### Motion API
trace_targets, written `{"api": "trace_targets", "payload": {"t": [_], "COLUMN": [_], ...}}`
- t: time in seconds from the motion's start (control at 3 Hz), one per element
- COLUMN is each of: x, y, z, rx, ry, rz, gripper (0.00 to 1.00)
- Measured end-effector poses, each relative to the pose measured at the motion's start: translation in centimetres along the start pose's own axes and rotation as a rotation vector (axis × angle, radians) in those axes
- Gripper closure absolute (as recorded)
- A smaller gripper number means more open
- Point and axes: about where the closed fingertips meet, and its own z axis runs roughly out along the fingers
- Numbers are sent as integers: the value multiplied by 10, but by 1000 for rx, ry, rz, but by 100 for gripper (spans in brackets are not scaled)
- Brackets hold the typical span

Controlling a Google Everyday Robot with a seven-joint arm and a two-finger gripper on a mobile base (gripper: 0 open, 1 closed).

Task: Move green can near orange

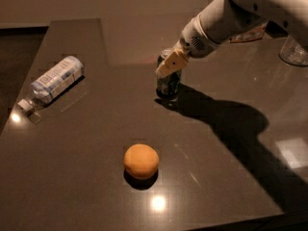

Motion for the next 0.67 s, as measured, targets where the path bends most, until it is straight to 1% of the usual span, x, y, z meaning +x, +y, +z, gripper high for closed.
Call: {"api": "trace_targets", "payload": {"t": [0.33,0.67], "x": [-3,-6], "y": [7,26], "z": [-4,-24], "rx": [-11,-30], "ry": [-3,-25], "rz": [-6,-39], "gripper": [64,86]}}
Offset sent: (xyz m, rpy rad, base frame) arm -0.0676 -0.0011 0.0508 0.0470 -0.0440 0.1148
